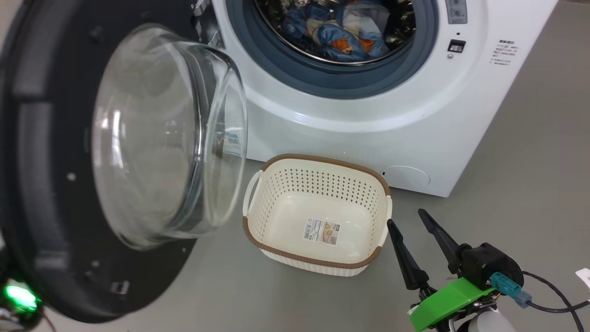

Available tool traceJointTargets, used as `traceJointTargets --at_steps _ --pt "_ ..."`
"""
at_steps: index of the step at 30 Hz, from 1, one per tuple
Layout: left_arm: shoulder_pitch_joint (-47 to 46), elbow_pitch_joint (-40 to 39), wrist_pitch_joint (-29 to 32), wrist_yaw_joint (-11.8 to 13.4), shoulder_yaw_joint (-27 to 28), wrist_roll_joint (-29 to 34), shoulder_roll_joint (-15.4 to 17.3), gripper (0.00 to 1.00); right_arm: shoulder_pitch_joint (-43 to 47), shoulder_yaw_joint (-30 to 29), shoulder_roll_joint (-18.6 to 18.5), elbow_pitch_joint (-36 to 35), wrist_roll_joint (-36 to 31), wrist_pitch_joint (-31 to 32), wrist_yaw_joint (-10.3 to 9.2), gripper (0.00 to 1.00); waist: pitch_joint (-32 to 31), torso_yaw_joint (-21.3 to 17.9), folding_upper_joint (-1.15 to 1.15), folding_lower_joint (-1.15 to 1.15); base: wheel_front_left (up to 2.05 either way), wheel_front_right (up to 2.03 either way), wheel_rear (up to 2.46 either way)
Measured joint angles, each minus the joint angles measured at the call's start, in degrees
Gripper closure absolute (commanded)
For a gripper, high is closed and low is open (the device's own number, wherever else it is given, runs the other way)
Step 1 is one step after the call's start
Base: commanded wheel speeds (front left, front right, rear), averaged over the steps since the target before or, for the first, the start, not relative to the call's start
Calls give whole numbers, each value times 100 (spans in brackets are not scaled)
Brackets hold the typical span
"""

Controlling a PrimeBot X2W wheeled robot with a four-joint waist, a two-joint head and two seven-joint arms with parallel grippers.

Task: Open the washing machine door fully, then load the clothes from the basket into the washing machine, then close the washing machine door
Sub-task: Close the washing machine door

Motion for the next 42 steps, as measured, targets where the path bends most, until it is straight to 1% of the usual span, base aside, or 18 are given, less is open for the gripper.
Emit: traceJointTargets --at_steps 6,8,11,12,14,15,19,22,24,28,32,38,42 --pt "642 -1136 81 32 -298 82 -363 100 1 5 20 3 43 0 0 0 -23 -184 0 0 0 0 0" --pt "830 -1496 76 97 -383 118 -493 100 2 0 20 4 43 0 0 0 -30 -262 0 0 0 0 0" --pt "1015 -1895 71 124 -523 127 -676 100 3 -16 22 -7 43 0 0 0 -40 -382 0 0 0 0 0" --pt "1015 -1895 71 124 -523 127 -676 100 3 -16 22 -7 43 0 0 0 -40 -382 0 0 0 0 0" --pt "1144 -2165 49 124 -668 177 -867 100 4 -16 25 -26 43 0 0 0 -50 -518 0 0 0 0 0" --pt "1144 -2165 49 124 -668 177 -867 100 4 -16 25 -26 43 0 0 0 -50 -518 0 0 0 0 0" --pt "1218 -2315 -90 113 -834 256 -1103 100 4 -15 29 -52 48 -1 0 0 -61 -733 0 0 0 0 0" --pt "1220 -2345 -264 27 -949 348 -1216 100 4 -20 34 -73 49 -1 0 0 -64 -922 0 0 0 0 0" --pt "1220 -2345 -385 13 -1023 348 -1288 100 4 -23 37 -83 51 -1 0 0 -65 -1058 0 0 0 0 0" --pt "1215 -2334 -592 -73 -1196 368 -1345 100 11 -37 46 -116 78 -1 0 0 -60 -1346 0 0 0 0 0" --pt "1148 -2239 -814 -80 -1334 372 -1366 100 28 -53 48 -134 92 -2 0 0 -51 -1640 0 0 0 0 0" --pt "778 -2043 -1580 -80 -1444 572 -1411 100 38 -49 51 -149 198 -3 0 0 -30 -2067 0 0 0 0 0" --pt "524 -1876 -1942 -80 -1630 542 -1411 100 83 -41 53 -167 204 -4 0 0 -12 -2346 0 0 0 0 0"
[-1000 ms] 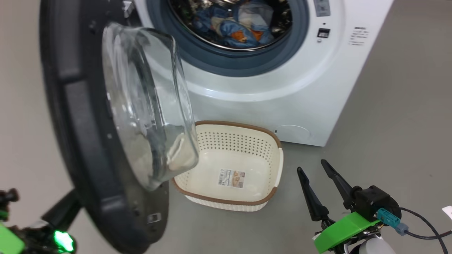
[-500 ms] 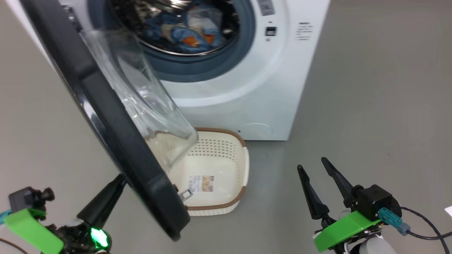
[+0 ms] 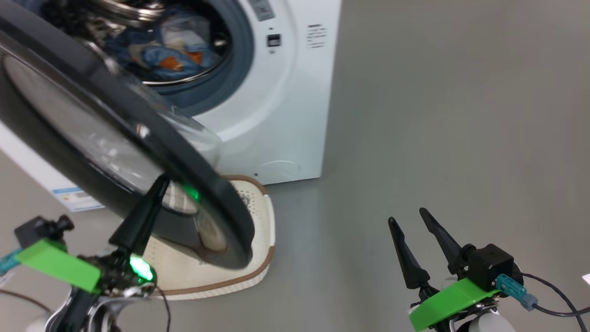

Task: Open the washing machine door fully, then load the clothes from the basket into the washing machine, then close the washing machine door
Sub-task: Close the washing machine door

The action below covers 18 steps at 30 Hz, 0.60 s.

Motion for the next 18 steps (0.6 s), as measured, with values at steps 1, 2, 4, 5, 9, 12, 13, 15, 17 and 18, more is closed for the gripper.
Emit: traceJointTargets --at_steps 1,2,4,5,9,12,13,15,17,18 --pt "-73 35 -68 0 -48 1 -1 100 0 1 2 -1 5 0 0 0 4 -66 0 0 0 0 0" --pt "-148 64 -121 0 -112 0 -1 100 0 2 2 -3 27 0 0 0 9 -130 0 0 0 0 0" --pt "-292 125 -229 0 -225 -7 -11 100 0 11 5 -4 82 0 0 0 20 -257 0 0 0 0 0" --pt "-364 166 -282 -1 -275 -8 -22 100 0 15 8 -7 114 0 0 0 25 -318 0 0 0 0 0" --pt "-569 375 -497 -4 -378 41 -37 100 -1 40 10 -12 152 0 0 0 44 -553 0 0 0 0 0" --pt "-652 488 -567 -5 -399 122 -37 100 -1 26 11 -20 167 0 0 0 60 -705 0 0 0 0 0" --pt "-670 513 -581 -5 -411 127 -40 100 -1 16 11 -25 167 0 0 0 65 -745 0 0 0 0 0" --pt "-678 567 -613 -5 -428 129 -48 100 -1 -2 11 -33 167 0 0 0 69 -823 0 0 0 0 0" --pt "-678 589 -650 -5 -423 141 -49 100 0 -33 11 -36 167 0 0 0 55 -817 0 0 0 0 0" --pt "-677 594 -664 -5 -421 142 -49 100 2 -57 12 -41 167 0 0 0 48 -799 0 0 0 0 0"
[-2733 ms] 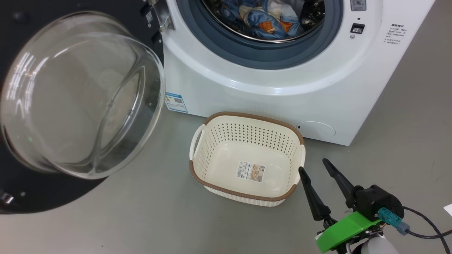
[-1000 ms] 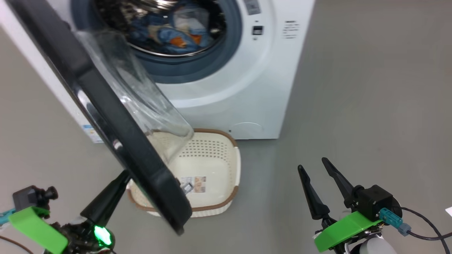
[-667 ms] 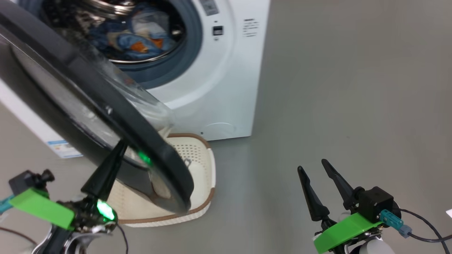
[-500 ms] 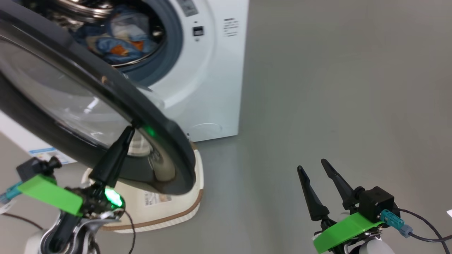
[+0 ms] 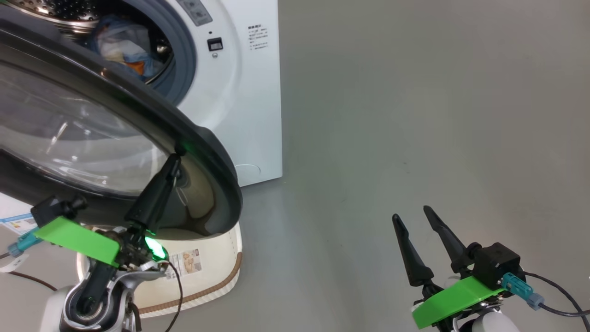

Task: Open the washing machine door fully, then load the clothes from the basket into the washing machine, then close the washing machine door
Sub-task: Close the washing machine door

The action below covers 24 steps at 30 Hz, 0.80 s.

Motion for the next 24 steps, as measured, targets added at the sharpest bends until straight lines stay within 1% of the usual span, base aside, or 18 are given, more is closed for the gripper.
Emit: traceJointTargets --at_steps 6,12,20,21,22,23,24 --pt "84 -158 -107 0 43 -7 -2 100 8 -48 1 -14 27 0 0 0 -76 181 0 0 0 0 0" --pt "688 -314 -430 0 111 -1 -1 100 56 -55 3 -11 42 0 0 0 -218 457 0 0 0 0 0" --pt "1155 -532 -904 0 126 45 2 100 162 -75 4 3 42 0 0 0 -368 835 0 0 0 0 0" --pt "1216 -546 -954 0 126 90 2 72 181 -76 4 10 42 0 0 0 -384 880 0 0 0 0 0" --pt "1271 -560 -1028 0 130 175 2 8 188 -75 4 10 42 0 0 0 -400 923 0 0 0 0 0" --pt "1324 -579 -1094 0 130 192 5 0 190 -75 7 9 42 0 0 0 -416 961 0 0 0 0 0" --pt "1368 -604 -1168 0 137 196 3 0 191 -74 7 9 43 0 0 0 -432 997 0 0 0 0 0"
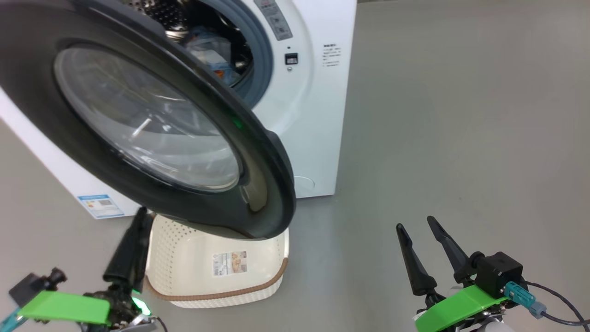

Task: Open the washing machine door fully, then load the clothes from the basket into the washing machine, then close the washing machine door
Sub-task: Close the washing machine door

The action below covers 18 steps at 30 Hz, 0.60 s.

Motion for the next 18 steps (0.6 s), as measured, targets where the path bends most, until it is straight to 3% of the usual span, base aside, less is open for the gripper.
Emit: traceJointTargets --at_steps 4,8,15,18 --pt "60 -299 -446 0 194 102 3 0 2 7 0 1 2 0 0 0 -54 113 0 0 0 0 0" --pt "80 -619 -933 0 245 649 52 0 4 14 0 5 37 0 0 0 -106 178 0 0 0 0 0" --pt "290 -762 -2085 0 -371 1761 691 0 10 18 0 7 38 0 0 0 -167 229 0 0 0 0 0" --pt "354 -684 -2914 -3 -960 2487 1209 0 30 16 0 7 38 0 0 0 -195 245 0 0 0 0 0"
